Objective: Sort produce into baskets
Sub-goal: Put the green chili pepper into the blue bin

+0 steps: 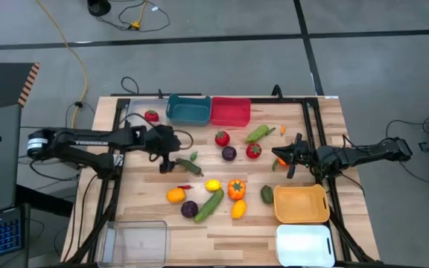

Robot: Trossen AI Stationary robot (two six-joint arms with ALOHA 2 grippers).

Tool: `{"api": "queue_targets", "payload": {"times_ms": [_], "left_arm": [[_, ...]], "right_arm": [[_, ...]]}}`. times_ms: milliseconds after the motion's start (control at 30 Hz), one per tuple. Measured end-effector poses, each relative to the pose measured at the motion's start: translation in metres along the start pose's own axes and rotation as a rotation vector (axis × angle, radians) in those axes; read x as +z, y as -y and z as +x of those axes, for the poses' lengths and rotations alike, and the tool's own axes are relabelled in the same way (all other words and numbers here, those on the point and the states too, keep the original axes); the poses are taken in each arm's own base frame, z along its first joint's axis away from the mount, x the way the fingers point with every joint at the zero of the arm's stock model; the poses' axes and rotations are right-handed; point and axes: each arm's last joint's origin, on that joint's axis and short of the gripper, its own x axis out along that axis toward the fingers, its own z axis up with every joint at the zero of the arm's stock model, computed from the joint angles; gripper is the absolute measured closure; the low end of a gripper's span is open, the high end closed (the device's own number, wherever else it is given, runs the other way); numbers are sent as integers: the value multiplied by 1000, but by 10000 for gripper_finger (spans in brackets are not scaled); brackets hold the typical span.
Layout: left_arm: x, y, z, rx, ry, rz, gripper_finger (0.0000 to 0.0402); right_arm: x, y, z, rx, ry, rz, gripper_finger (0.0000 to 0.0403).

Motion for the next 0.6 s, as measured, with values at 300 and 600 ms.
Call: {"api": "queue_targets", "payload": {"times_ms": [300,600], "left_arm": [[-6,6,35,-11,-118,48,12],[-12,6,62,-20,-174,54,65]], "right_arm": [[0,0,0,0,0,0,336],[0,0,0,0,0,0,336]]}}
